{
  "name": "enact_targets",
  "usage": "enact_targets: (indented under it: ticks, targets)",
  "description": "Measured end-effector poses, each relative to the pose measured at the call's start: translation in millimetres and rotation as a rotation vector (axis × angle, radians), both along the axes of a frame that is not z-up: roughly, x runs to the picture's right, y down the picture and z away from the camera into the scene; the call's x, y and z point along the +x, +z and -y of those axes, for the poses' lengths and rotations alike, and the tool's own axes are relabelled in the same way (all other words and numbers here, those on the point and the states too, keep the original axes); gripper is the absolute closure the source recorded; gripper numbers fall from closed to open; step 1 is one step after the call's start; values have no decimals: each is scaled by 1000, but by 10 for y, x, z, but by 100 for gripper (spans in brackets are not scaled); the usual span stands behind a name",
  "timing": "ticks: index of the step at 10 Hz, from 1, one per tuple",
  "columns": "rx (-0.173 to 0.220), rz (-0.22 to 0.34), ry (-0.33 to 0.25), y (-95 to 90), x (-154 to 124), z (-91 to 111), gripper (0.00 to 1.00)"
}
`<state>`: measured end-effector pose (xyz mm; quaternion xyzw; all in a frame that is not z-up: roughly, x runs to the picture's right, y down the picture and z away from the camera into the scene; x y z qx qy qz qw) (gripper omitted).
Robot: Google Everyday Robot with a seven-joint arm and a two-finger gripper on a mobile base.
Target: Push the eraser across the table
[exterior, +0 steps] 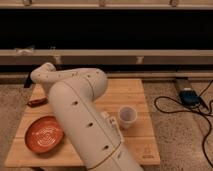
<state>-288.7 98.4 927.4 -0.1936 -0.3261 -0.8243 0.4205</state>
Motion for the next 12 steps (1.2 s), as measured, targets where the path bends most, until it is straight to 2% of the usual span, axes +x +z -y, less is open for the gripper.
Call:
enact_targets:
  ticks: [4,6,12]
  targets:
    - [6,-75,78,192,408,204,100]
    - [1,-127,139,275,749,286,100]
    - [-7,-206,239,333,1234,351,100]
